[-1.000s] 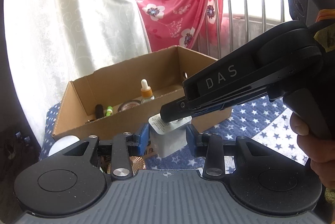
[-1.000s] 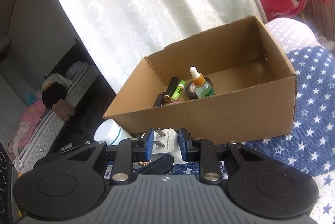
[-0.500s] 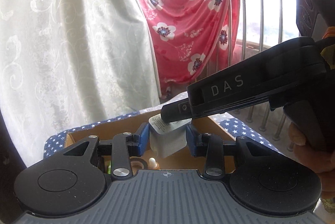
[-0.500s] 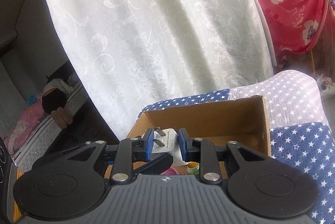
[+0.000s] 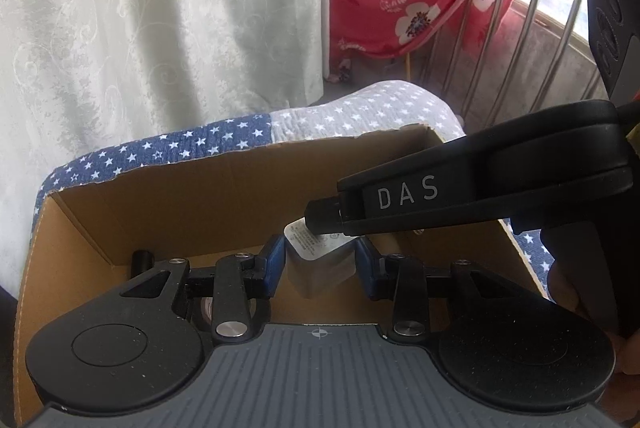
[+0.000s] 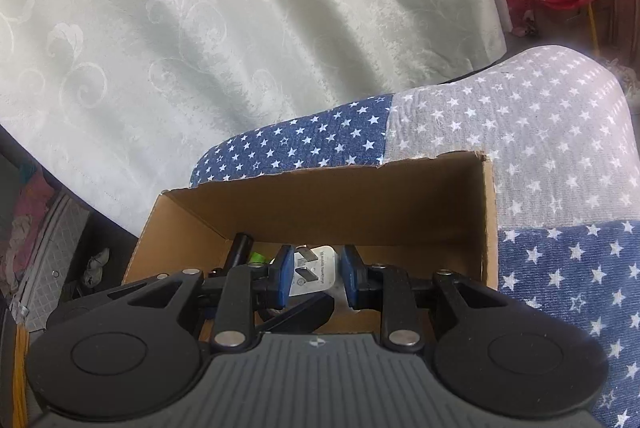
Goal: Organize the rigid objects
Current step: 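Carry the white charger into the box and open the right gripper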
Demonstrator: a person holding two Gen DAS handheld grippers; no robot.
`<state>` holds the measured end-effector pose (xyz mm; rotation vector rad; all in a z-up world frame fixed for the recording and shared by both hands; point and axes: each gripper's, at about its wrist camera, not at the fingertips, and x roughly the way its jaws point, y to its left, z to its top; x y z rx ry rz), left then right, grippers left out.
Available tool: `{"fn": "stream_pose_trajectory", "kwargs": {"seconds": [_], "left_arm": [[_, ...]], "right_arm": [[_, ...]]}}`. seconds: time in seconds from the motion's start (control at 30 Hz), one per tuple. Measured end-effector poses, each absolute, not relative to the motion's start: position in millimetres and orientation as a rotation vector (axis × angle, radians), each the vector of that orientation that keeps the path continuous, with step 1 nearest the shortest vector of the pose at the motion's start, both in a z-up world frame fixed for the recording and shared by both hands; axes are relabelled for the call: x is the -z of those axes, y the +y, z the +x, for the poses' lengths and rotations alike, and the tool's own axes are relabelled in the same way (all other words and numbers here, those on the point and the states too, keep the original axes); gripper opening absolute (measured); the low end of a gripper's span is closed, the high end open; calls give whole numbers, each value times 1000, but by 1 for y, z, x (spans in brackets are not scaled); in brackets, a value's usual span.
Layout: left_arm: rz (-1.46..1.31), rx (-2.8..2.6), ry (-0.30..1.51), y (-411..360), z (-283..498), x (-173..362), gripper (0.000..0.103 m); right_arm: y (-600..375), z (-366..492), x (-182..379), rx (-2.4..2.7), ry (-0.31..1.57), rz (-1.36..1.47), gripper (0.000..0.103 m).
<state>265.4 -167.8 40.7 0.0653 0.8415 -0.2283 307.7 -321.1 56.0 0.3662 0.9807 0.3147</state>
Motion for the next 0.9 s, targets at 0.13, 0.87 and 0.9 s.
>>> {"fn": "stream_pose_trajectory", "kwargs": {"seconds": [0.13, 0.87, 0.9], "left_arm": [[69, 213, 902, -166, 273, -34, 38], [36, 226, 955, -159, 266, -40, 44], [31, 235, 946, -157, 262, -44, 45]], "right_arm": [[-317, 317, -46, -316, 1009, 339, 28], [-307, 322, -51, -304, 983, 309, 28], [-309, 317, -56, -303, 969, 311, 28]]}}
